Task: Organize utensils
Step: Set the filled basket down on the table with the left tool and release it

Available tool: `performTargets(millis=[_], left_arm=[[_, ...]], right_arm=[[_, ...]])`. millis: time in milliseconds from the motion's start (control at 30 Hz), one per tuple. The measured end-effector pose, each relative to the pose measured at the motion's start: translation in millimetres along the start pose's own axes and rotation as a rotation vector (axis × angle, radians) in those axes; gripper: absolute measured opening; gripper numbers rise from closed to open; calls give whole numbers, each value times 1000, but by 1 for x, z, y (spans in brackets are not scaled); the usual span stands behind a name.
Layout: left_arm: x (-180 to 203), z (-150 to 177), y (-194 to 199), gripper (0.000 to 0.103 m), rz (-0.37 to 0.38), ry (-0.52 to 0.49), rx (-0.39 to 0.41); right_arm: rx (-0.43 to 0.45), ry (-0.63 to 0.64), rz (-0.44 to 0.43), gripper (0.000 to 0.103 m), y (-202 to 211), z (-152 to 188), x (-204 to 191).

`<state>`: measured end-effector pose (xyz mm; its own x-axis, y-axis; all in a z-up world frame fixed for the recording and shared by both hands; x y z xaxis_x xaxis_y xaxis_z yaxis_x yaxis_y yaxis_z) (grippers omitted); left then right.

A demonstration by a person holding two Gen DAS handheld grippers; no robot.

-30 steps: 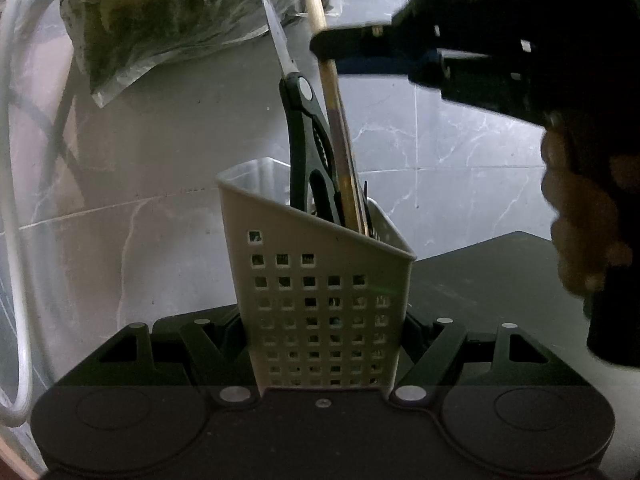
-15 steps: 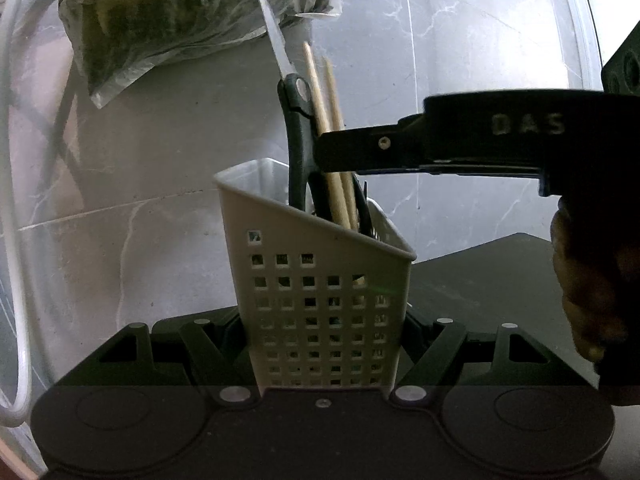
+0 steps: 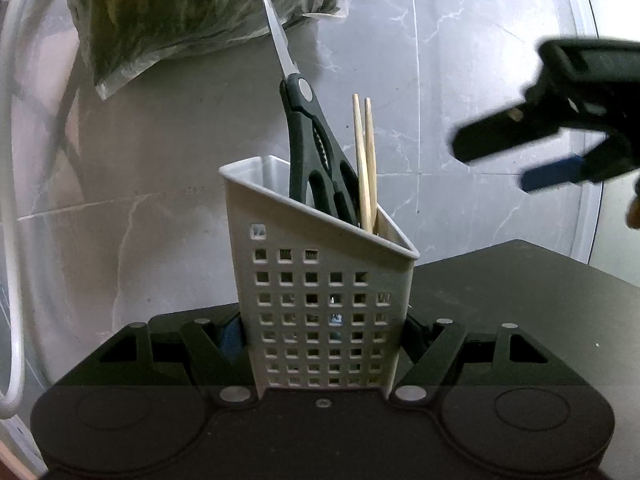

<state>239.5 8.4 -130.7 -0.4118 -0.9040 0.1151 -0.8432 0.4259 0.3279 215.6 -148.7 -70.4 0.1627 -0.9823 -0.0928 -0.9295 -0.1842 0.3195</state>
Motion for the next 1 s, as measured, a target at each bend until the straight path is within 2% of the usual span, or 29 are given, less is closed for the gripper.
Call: performTargets(millis=[100, 233, 567, 733, 900, 1000], left_arm=[[-1, -1, -1, 78, -2, 7, -2], [0, -1, 0, 83, -5, 23, -6], [4, -5, 6, 87, -62, 46, 0], [12, -9, 20, 101, -133, 72, 7], [31, -5, 55, 102, -223, 136, 2], [44, -4, 87, 102, -299, 210, 10]], right_arm=[[-49, -26, 38, 102, 3, 10, 11], [-100, -50, 77, 103, 7, 23, 21], [-110, -27, 42, 103, 19, 27, 25], [-107, -20, 8, 103, 34, 29, 32], [-143, -18, -21, 103, 63, 41, 46], [-167, -3, -44, 103, 84, 51, 55]])
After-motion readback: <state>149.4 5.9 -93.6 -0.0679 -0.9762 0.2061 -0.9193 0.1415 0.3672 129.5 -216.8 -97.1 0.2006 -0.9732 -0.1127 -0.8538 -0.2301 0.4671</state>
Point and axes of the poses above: each gripper's, at about its wrist camera, not at the fingertips, and y roughly against the way its jaws point, x to its right, z to its underside, the point moved 9 cm from there along -y, roughly the way its jaws point, and after that the axes turned 8 degrees about y, right-handed, at the moved point
